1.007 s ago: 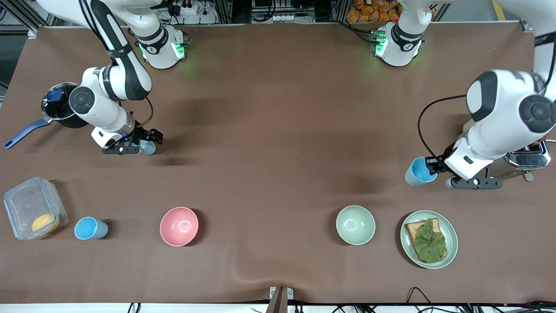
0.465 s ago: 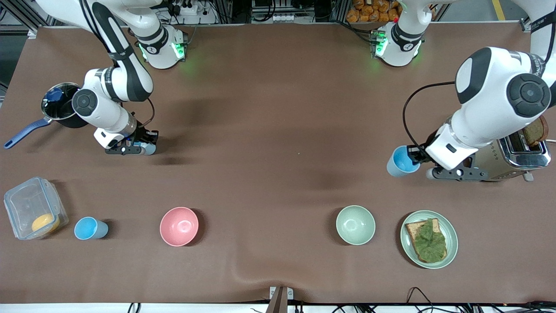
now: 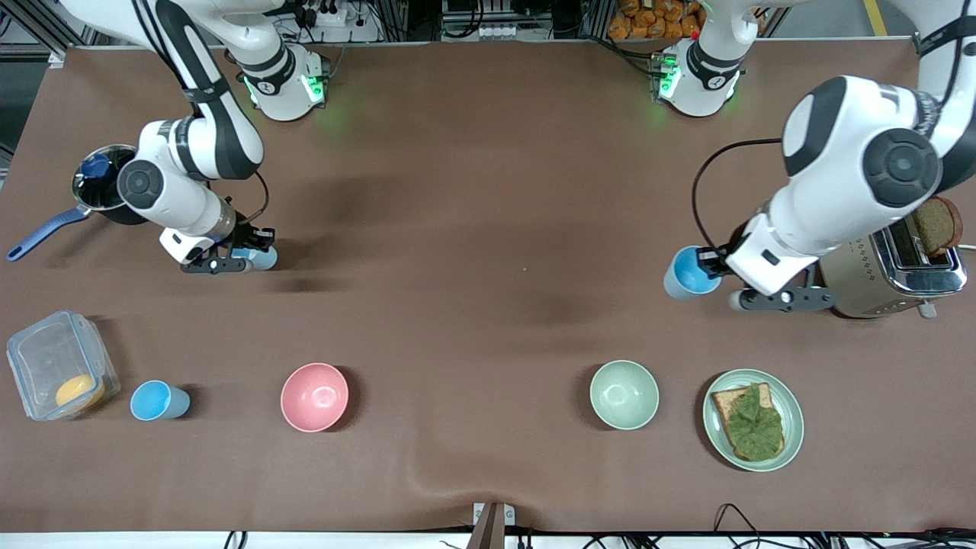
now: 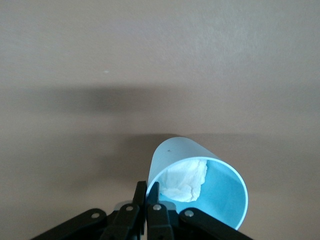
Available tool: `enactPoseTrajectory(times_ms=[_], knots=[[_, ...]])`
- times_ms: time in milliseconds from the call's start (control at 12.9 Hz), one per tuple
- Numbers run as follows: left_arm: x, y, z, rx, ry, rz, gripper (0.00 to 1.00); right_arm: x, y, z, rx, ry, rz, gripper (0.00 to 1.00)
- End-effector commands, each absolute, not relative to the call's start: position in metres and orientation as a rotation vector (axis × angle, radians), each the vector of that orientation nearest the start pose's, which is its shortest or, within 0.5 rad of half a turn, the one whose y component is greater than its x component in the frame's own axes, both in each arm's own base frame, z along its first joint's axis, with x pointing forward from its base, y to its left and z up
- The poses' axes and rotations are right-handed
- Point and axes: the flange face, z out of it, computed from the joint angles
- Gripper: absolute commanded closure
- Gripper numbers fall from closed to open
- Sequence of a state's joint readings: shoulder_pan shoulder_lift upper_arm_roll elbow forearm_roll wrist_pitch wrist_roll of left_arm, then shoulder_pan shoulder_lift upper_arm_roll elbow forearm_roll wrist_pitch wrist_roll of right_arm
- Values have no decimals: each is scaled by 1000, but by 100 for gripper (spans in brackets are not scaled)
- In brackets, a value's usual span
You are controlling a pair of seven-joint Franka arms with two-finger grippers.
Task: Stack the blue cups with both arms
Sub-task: 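Carry both blue cups toward the table middle with both grippers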
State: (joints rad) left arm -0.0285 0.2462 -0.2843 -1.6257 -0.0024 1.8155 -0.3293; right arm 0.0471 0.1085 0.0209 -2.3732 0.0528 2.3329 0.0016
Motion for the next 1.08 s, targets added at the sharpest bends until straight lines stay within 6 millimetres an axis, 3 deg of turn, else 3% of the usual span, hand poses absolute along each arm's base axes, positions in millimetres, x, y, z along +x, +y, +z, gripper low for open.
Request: enactPoseTrajectory(times_ms=[0,232,465,620,775,852,1007], knots=[[606,-185,480,-3168,-63,112,100,507,79,315,-3091,-93,233,100],[615,-173,462,-3167,-73,145,100,504,169,337,-3112,-3,194,100],[618,-167,451,-3134,-63,156,100,493,282,346,-3027,72,182,100],[617,-163,444,-3111,-91,166,100,487,367,330,-2996,175,159,100],[621,-153,442,-3110,-110,168,100,470,448,298,-2992,262,145,100],[621,-153,443,-3111,-111,166,100,462,481,281,-2993,322,148,100],[622,-153,442,-3113,-111,169,100,450,528,247,-3022,391,125,100]])
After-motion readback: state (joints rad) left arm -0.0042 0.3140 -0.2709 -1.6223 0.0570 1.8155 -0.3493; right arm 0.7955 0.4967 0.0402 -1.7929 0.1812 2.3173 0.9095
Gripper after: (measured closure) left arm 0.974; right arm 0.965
